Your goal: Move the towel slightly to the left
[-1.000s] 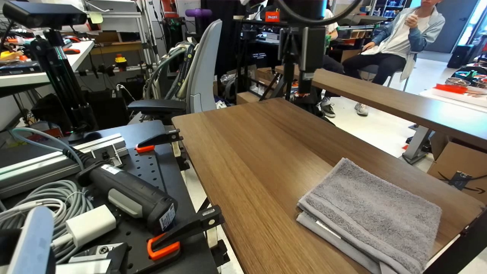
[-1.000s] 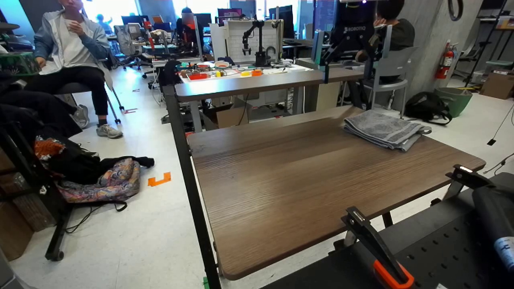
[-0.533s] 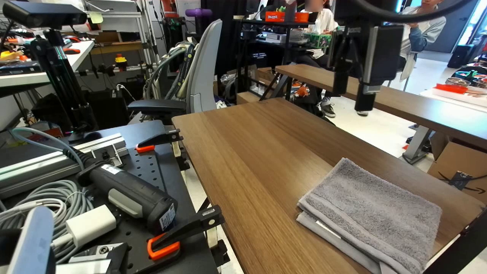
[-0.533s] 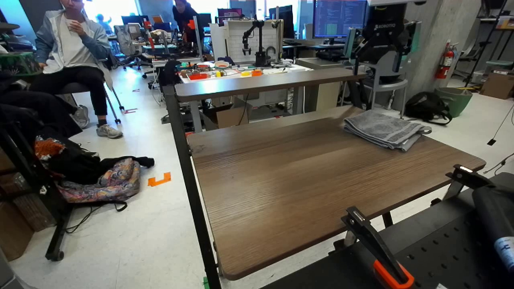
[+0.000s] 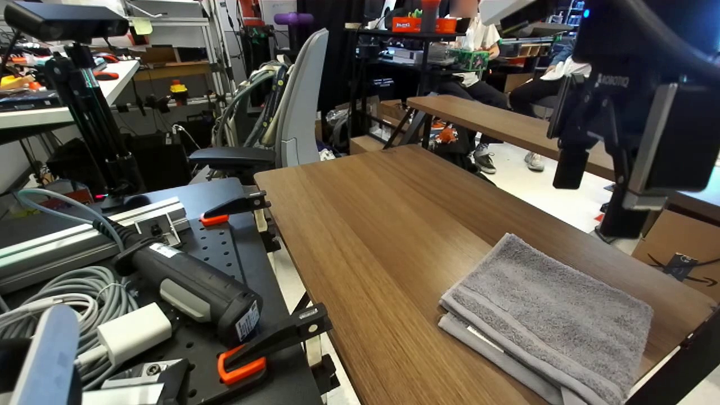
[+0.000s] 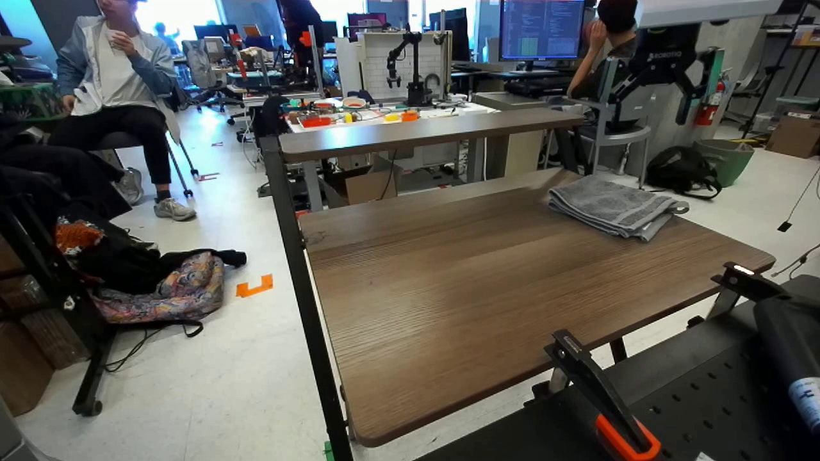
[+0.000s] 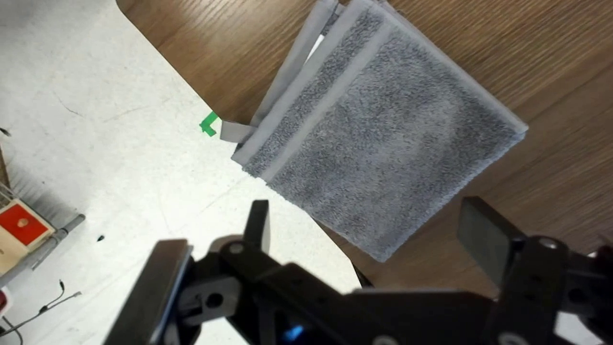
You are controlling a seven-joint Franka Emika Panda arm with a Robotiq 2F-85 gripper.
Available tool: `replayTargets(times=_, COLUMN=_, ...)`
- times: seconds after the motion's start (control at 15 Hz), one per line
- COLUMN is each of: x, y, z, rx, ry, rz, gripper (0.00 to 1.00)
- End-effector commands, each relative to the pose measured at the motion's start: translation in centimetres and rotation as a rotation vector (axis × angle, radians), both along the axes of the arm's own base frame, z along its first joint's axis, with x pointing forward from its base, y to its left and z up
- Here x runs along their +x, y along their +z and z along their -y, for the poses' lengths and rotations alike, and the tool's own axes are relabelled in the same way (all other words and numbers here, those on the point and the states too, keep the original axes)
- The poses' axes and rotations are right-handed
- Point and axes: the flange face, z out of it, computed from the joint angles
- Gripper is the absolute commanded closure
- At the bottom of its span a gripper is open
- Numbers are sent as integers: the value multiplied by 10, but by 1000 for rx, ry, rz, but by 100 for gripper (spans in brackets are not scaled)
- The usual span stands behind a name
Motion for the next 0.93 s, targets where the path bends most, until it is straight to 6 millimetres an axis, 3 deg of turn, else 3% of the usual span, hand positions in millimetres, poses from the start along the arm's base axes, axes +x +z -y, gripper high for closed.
replayTargets(times=0.0, x=3, y=-35, z=22, rx=36, ry=-23, rz=-8, gripper=0)
replayTargets(times=0.47, x=-6, y=-110, z=36, rx=91, ry=-61, rz=-66, gripper=0)
replayTargets(times=0.87, x=-3, y=-140, z=29, rx=73, ry=-44, rz=-36, gripper=0)
